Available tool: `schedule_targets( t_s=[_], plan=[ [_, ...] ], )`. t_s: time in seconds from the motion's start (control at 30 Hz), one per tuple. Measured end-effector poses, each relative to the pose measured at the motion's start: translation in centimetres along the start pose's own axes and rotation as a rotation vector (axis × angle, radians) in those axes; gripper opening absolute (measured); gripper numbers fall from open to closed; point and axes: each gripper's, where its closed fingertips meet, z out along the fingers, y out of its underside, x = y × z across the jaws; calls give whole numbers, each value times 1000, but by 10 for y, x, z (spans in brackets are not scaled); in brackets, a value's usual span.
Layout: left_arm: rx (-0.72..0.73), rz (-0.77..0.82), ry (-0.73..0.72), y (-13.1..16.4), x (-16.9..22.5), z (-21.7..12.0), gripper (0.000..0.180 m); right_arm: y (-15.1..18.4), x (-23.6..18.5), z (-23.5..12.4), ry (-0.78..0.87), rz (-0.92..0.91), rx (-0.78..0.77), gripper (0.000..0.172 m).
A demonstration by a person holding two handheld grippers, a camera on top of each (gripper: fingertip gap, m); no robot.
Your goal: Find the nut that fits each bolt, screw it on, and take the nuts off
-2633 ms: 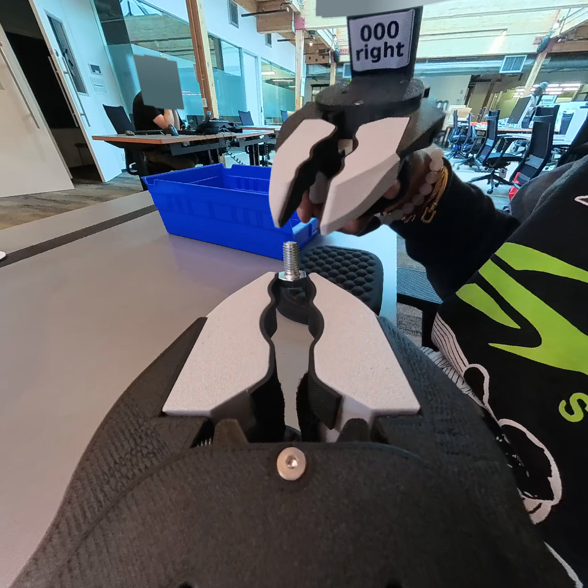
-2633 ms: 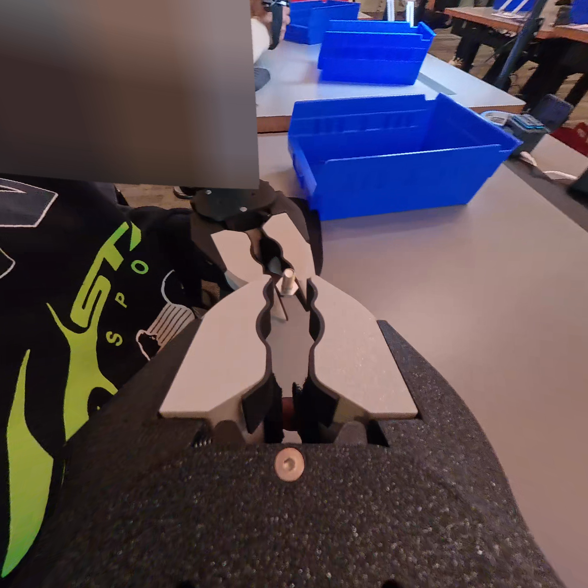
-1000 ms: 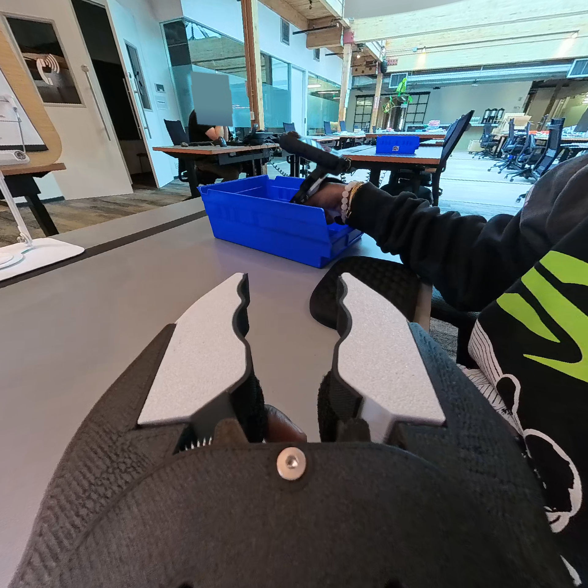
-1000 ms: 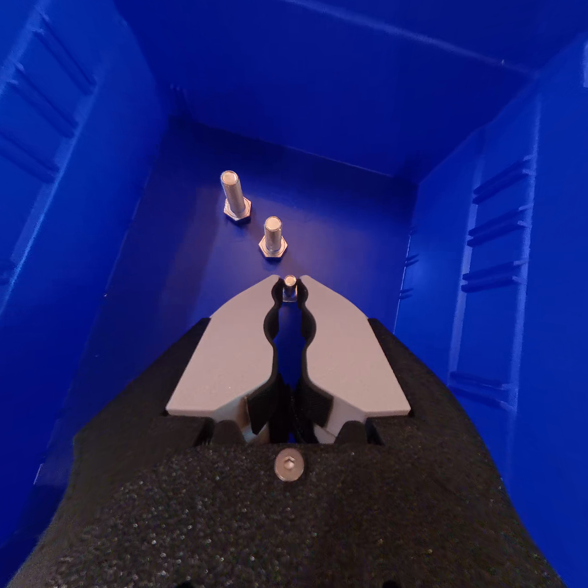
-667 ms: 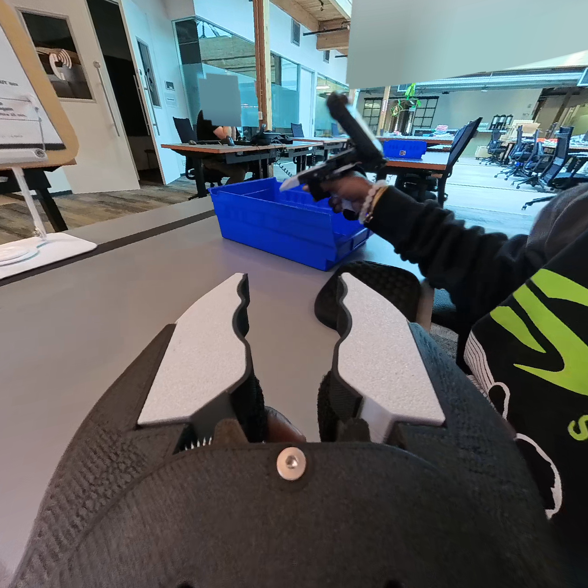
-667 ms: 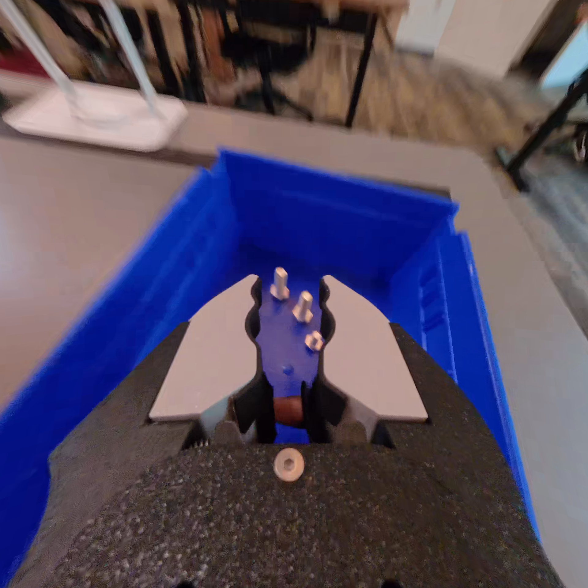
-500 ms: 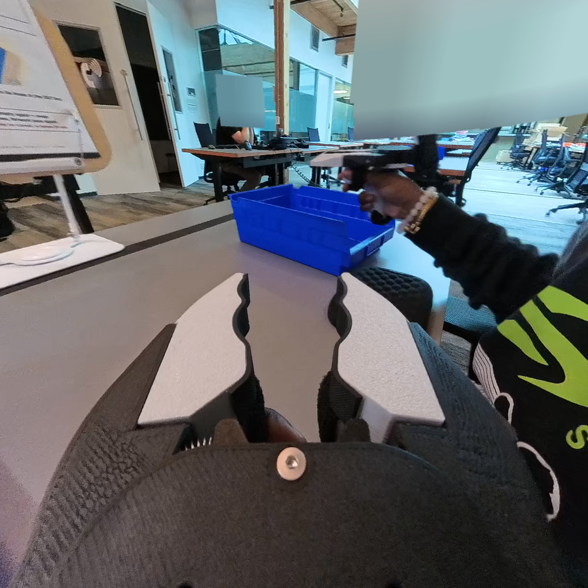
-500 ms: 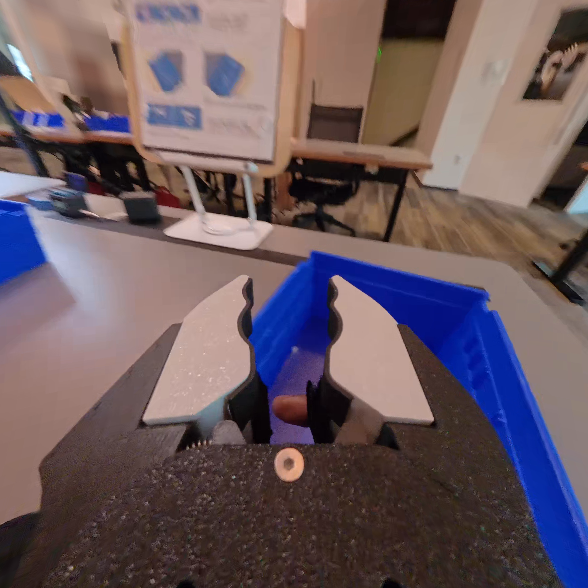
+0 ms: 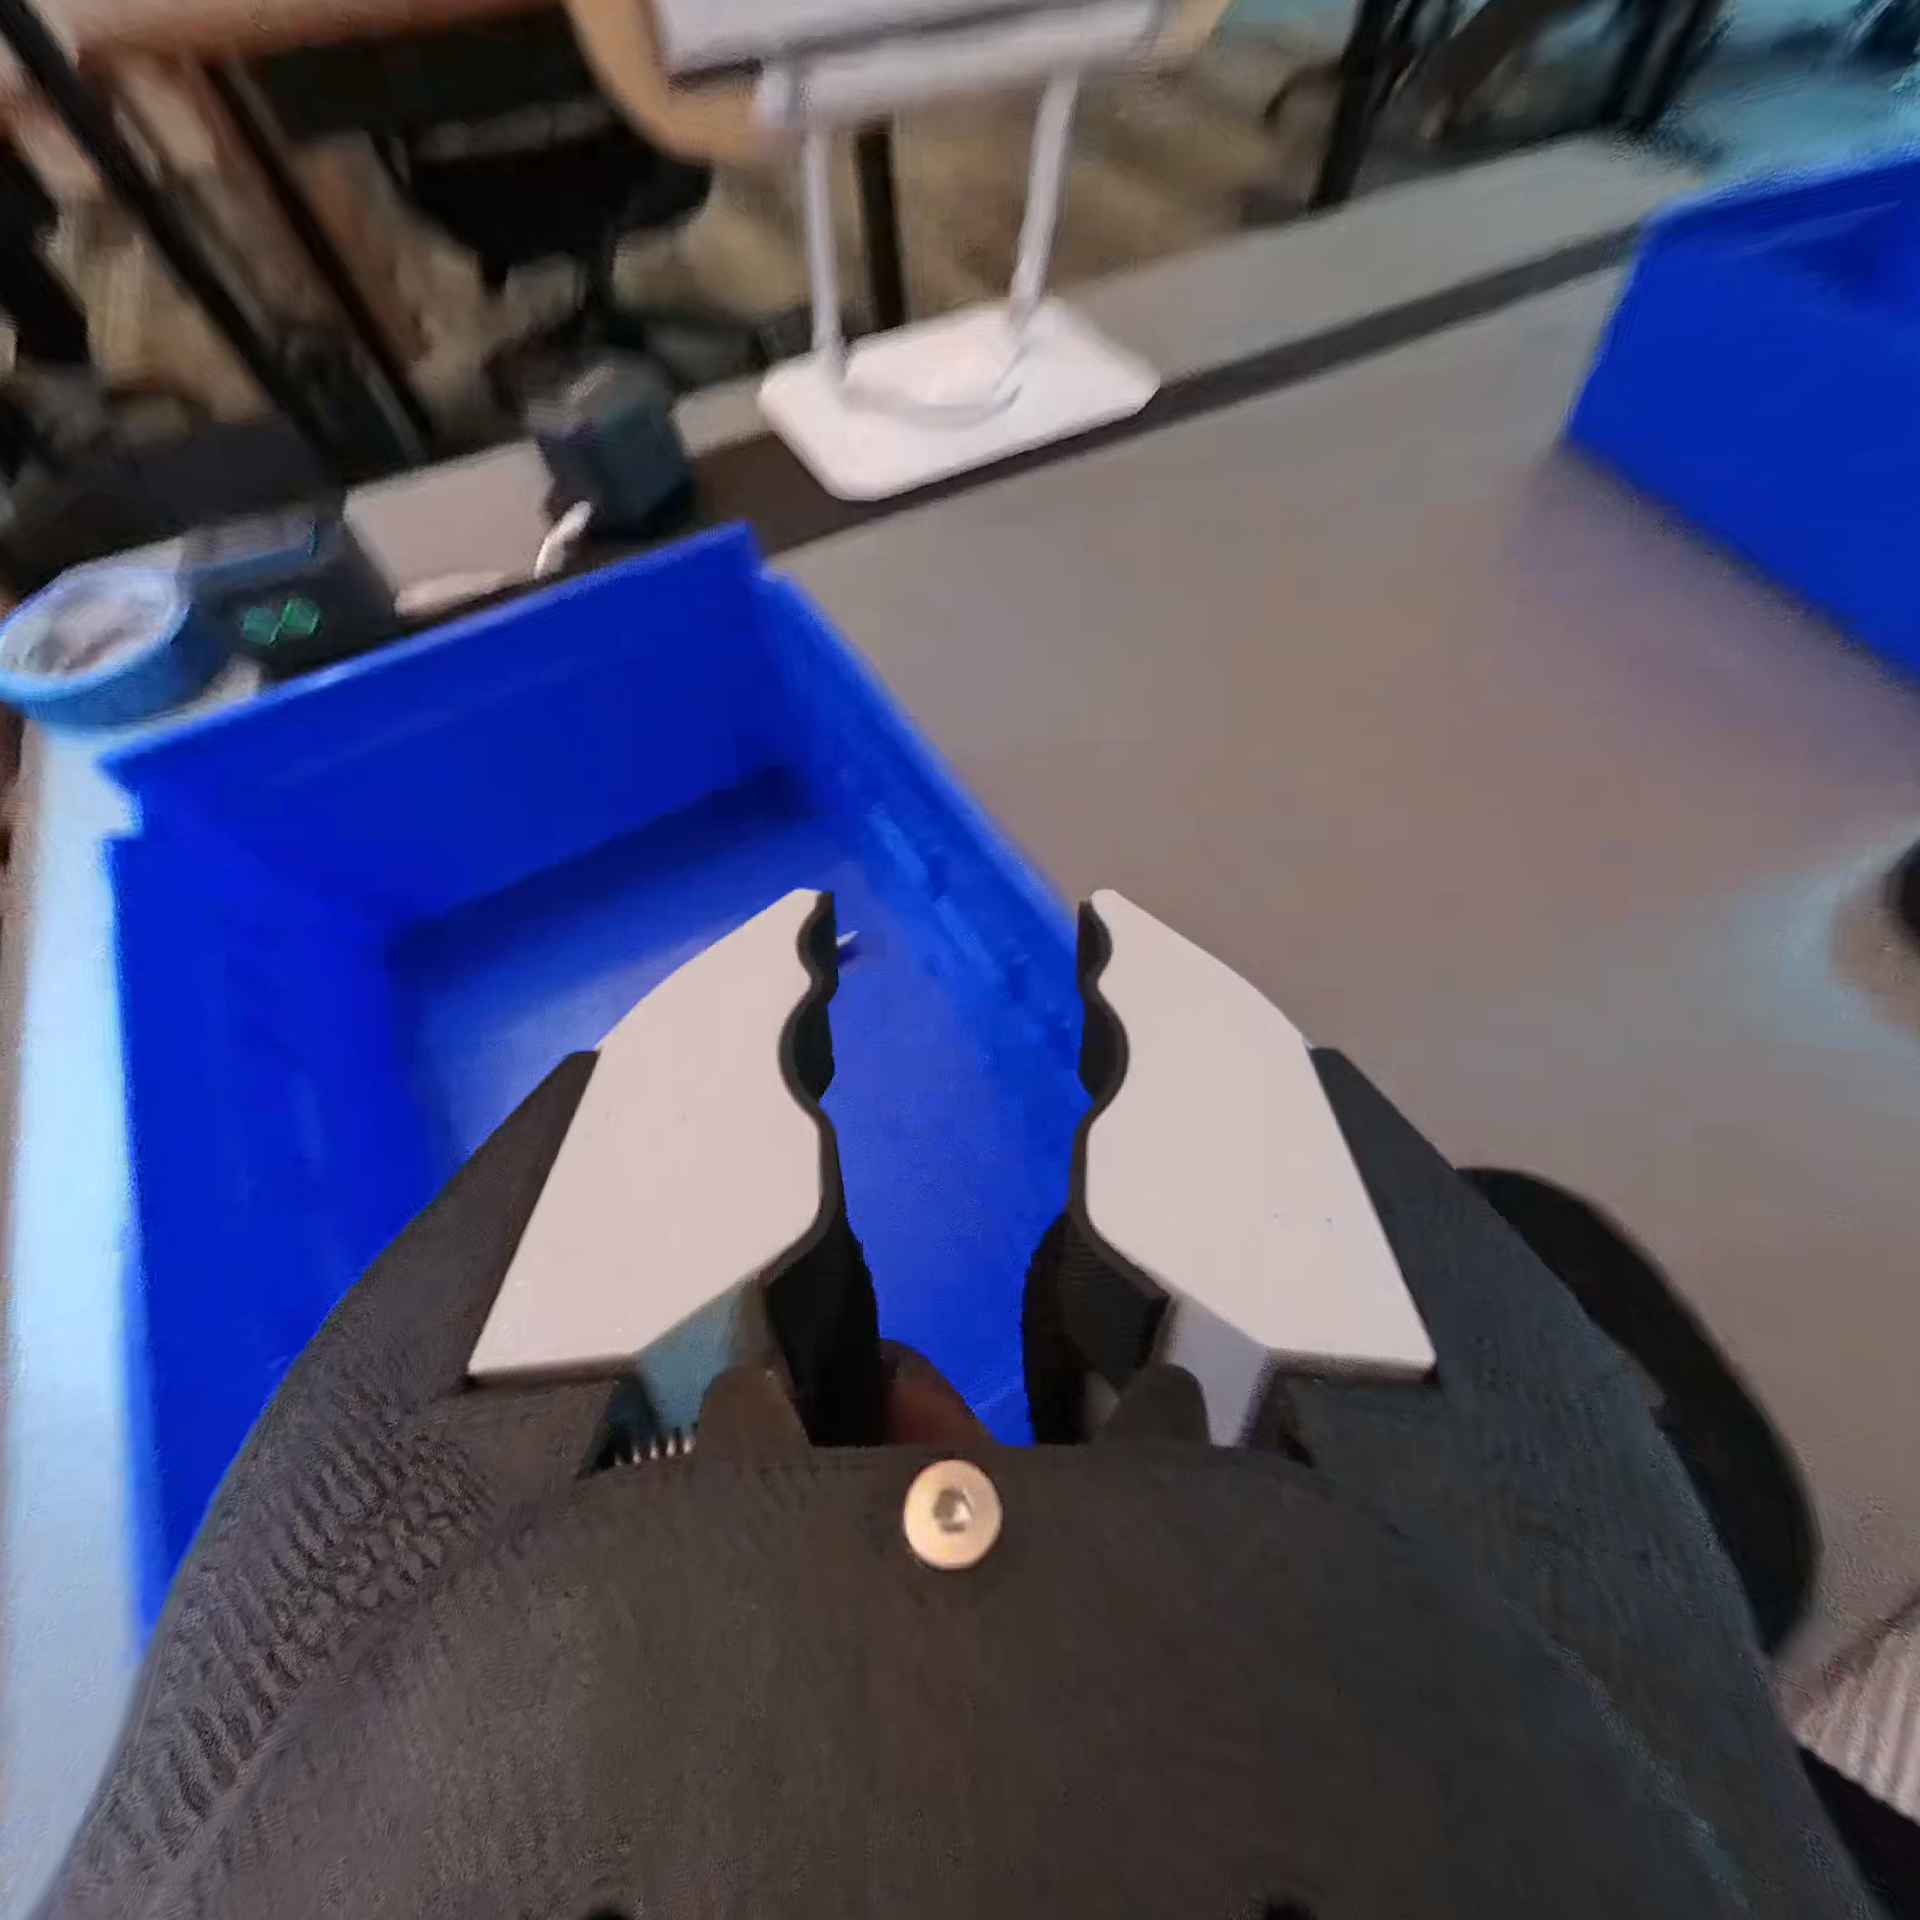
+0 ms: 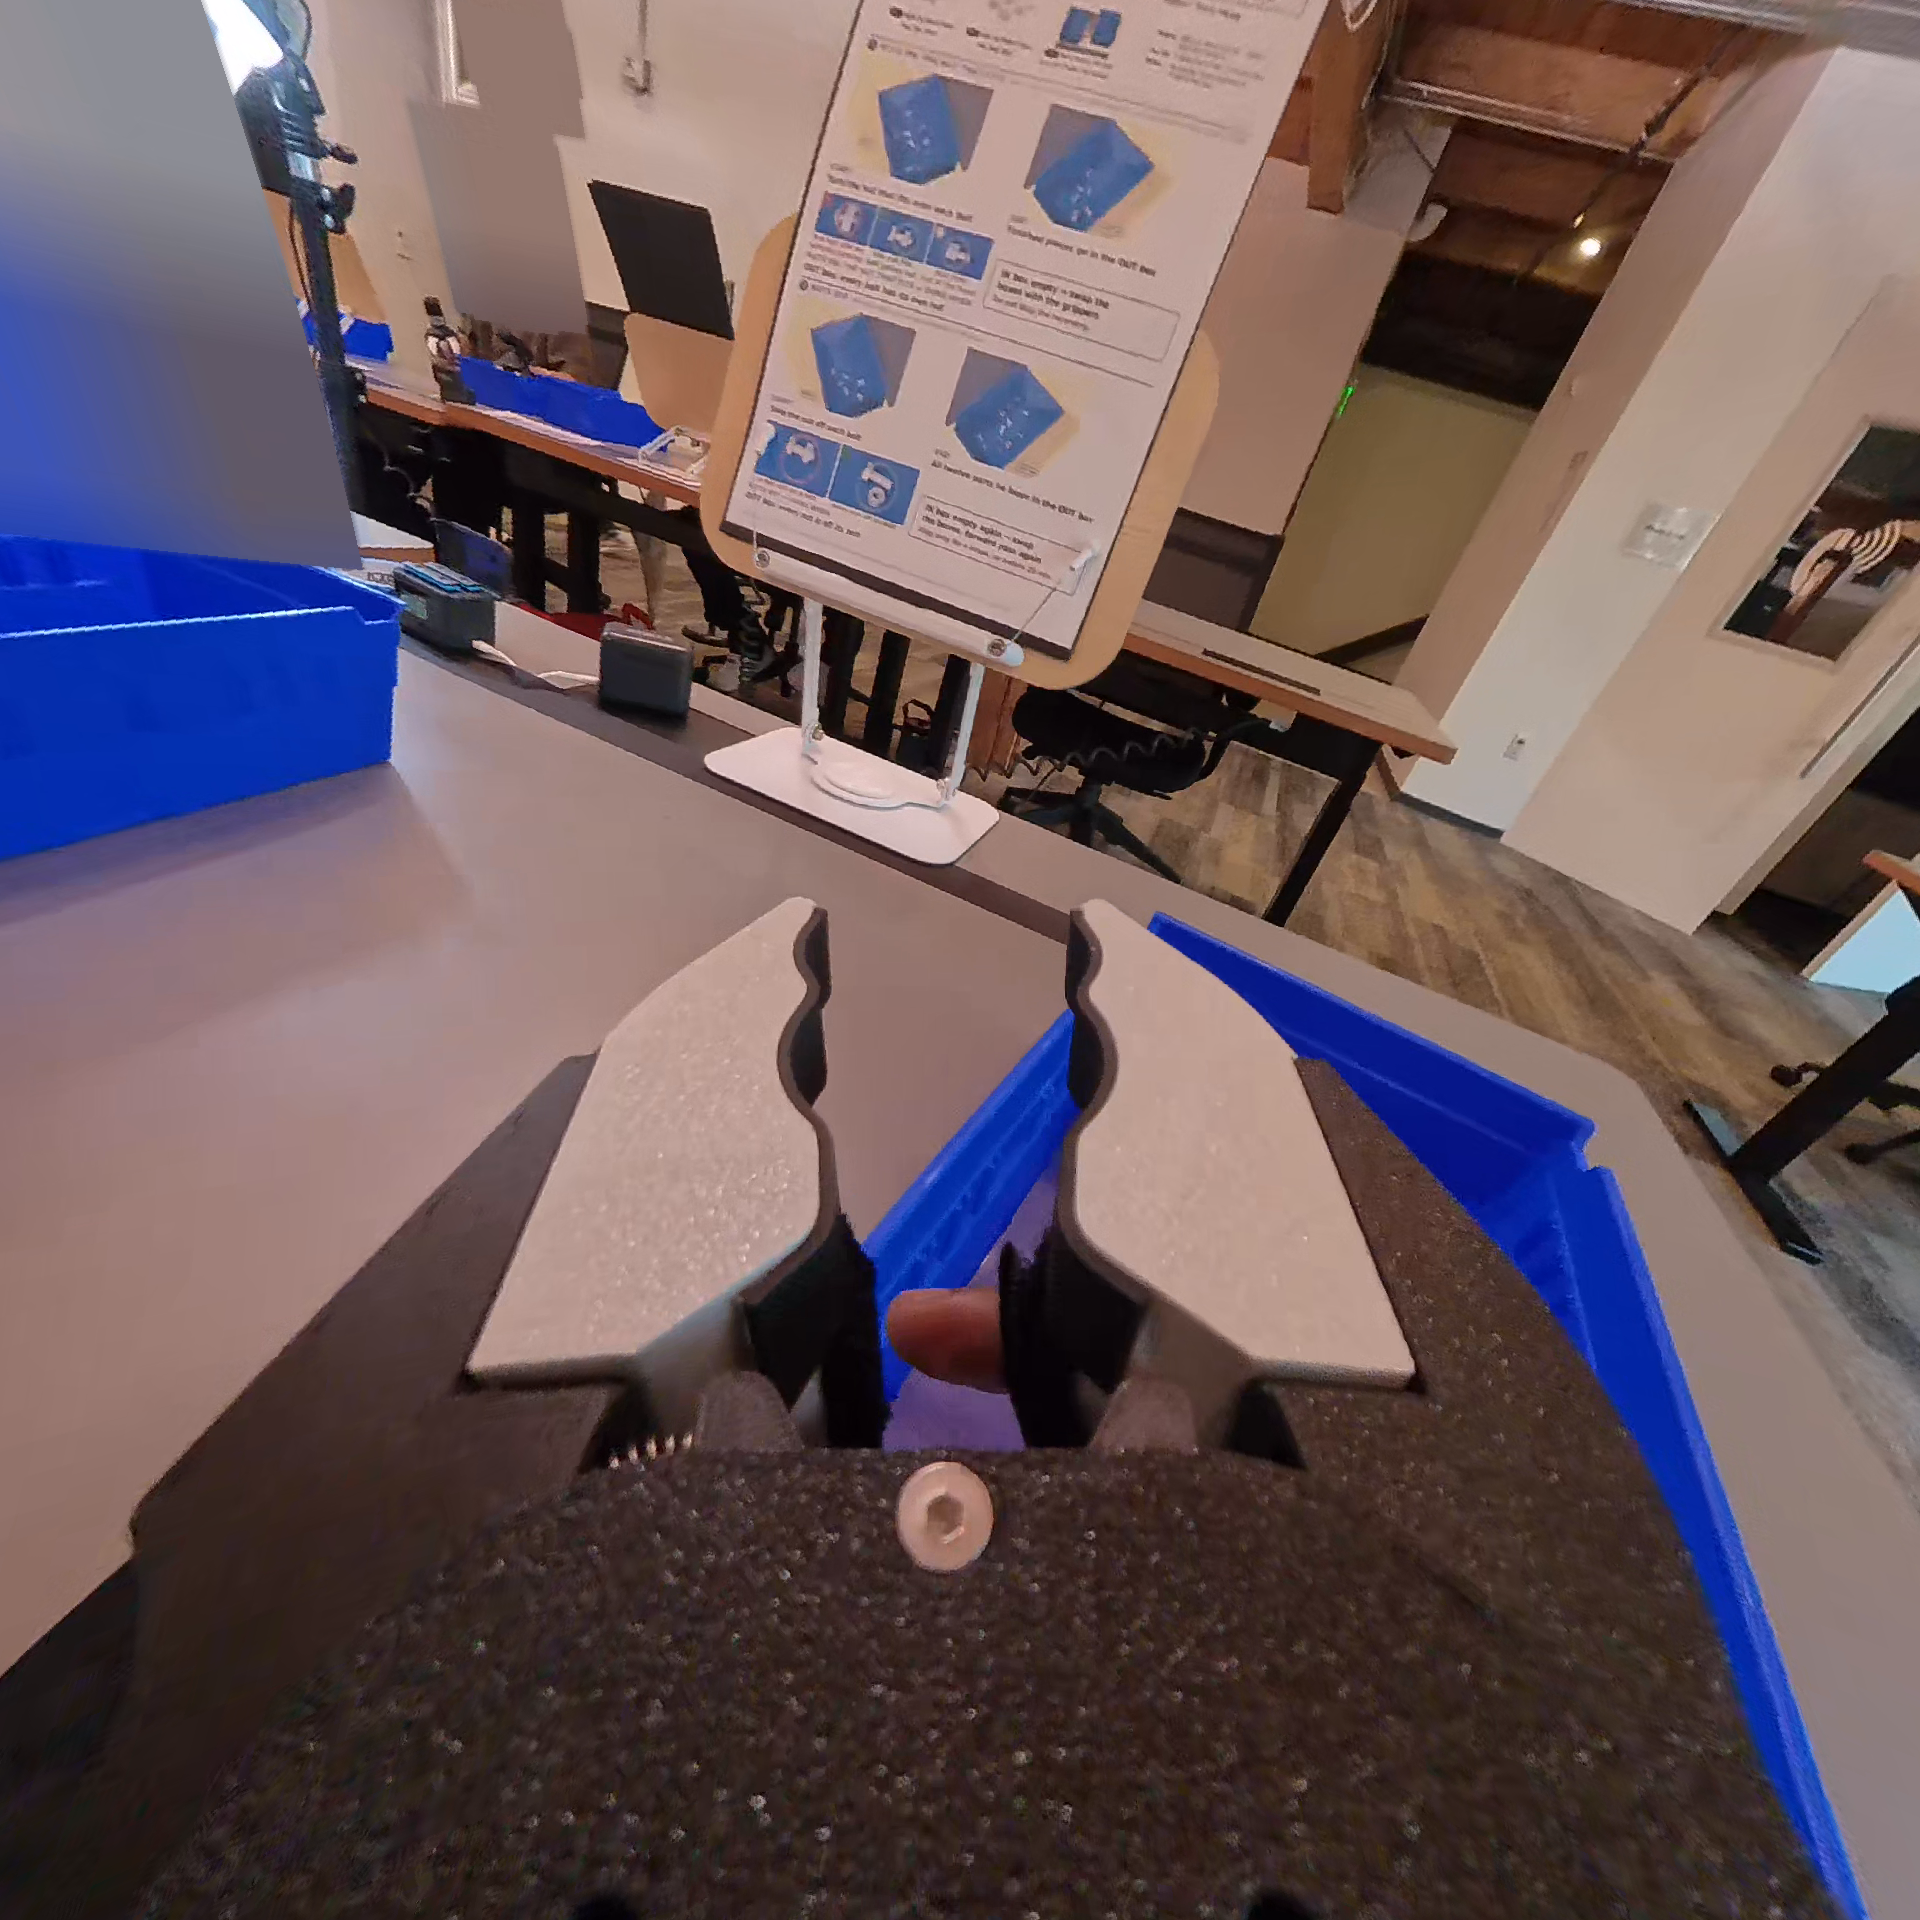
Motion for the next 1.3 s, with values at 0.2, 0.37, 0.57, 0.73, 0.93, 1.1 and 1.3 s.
schedule_targets(
  t_s=[0.2, 0.37, 0.57, 0.73, 0.93, 1.1, 1.3],
  plan=[
    [-343, -48, -130, 51, -72, 46, 33, -9, -2, -4, 16, -46, 18, 43],
    [-510, -102, -153, 85, -100, 73, 24, -13, -1, -7, 27, -67, 21, 43],
    [-570, -142, -131, 102, -108, 87, 19, -17, 2, -10, 40, -78, 27, 43],
    [-579, -141, -116, 106, -108, 91, 12, -20, 5, -10, 59, -96, 31, 42],
    [-576, -115, -100, 104, -106, 89, 8, -20, 5, -9, 66, -113, 23, 42],
    [-512, -51, -92, 77, -91, 76, 8, -18, 2, -8, 65, -129, 15, 42],
    [-346, 127, 56, 9, -16, 49, 7, -14, -8, -3, 29, -132, -3, 42]
  ],
)
